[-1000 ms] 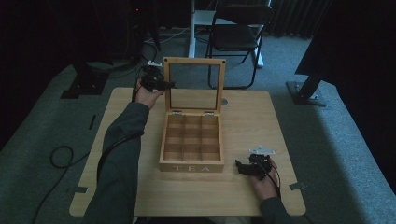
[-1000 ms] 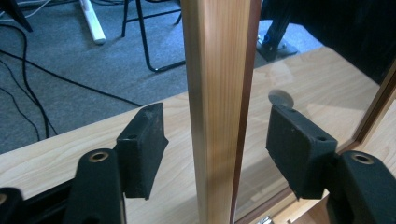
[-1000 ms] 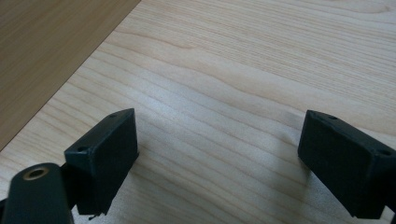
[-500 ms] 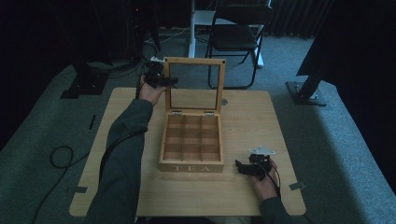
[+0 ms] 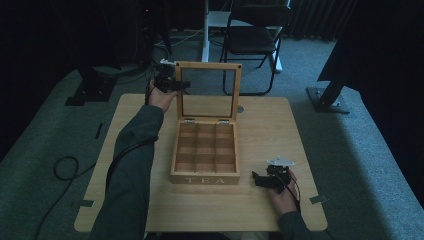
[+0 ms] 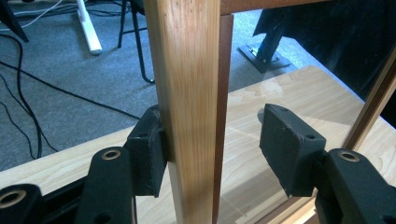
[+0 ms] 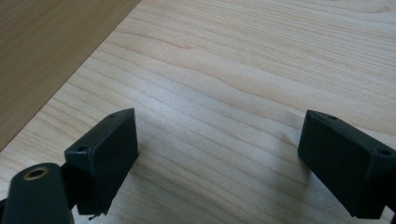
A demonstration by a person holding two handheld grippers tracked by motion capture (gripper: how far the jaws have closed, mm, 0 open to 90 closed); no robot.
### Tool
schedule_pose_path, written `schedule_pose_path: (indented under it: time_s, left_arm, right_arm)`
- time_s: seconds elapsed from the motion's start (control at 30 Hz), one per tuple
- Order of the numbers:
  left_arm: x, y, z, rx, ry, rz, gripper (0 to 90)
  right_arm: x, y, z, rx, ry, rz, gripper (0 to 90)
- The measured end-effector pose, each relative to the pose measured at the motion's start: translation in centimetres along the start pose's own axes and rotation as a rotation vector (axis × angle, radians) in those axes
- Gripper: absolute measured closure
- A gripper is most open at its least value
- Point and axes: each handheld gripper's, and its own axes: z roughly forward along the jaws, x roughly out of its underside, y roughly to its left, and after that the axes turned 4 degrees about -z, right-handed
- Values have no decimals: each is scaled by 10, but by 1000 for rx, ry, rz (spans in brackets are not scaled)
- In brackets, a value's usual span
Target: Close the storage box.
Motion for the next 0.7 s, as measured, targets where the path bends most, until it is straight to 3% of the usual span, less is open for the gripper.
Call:
schedule_pose_path:
  time_s: [0.2, 0.7]
  left_arm:
    - [3, -4, -8, 8, -15, -15, 438]
    - [21, -19, -41, 53, -27, 30, 426]
  right_arm:
    - [0, 0, 0, 0, 0, -1, 117]
    - [0, 0, 0, 1, 1, -1, 116]
